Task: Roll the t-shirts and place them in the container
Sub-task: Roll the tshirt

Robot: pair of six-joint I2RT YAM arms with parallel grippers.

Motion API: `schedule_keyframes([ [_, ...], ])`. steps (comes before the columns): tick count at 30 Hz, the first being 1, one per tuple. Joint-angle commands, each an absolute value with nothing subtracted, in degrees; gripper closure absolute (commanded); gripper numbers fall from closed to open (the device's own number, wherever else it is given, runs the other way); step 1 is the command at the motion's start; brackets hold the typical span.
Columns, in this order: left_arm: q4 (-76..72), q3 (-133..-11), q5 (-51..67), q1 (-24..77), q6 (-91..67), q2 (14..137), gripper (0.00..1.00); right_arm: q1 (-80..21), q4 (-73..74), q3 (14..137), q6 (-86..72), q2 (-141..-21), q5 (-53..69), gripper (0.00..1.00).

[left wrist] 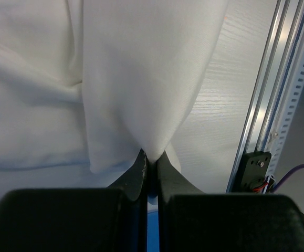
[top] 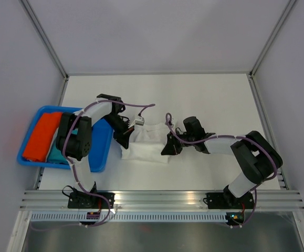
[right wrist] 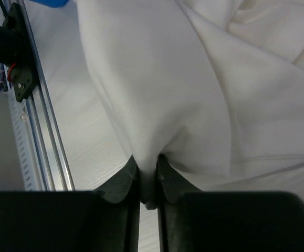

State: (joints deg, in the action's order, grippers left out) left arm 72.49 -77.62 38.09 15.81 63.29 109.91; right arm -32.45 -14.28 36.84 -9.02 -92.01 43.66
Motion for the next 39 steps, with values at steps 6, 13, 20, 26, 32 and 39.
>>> schedule_keyframes([
  [6, 76.3, -79.0, 40.3, 15.6, 66.3, 109.2, 0.95, -29.0, -4.2, 39.9, -12.3, -90.4, 52.8, 1.0],
  [13, 72.0, -83.0, 41.2, 15.6, 58.9, 109.7, 0.54, -28.0, -0.4, 41.6, -14.1, -91.3, 52.2, 1.0],
  [20, 70.2, -79.6, 38.5, 17.9, 55.9, 111.7, 0.79, -25.6, -0.3, 41.6, -15.5, -94.7, 48.3, 1.0],
  [26, 56.0, -79.1, 31.5, 18.0, 43.5, 113.2, 0.96, -25.1, 1.6, 41.9, -18.4, -96.3, 41.8, 0.97],
  [32, 51.5, -78.5, 27.1, 18.0, 41.5, 112.4, 0.98, -24.2, 6.1, 43.8, -18.8, -97.8, 37.5, 0.89],
  [39, 51.0, -77.5, 26.2, 18.0, 41.0, 110.4, 0.89, -23.1, 8.4, 45.3, -19.7, -99.0, 37.7, 0.86],
])
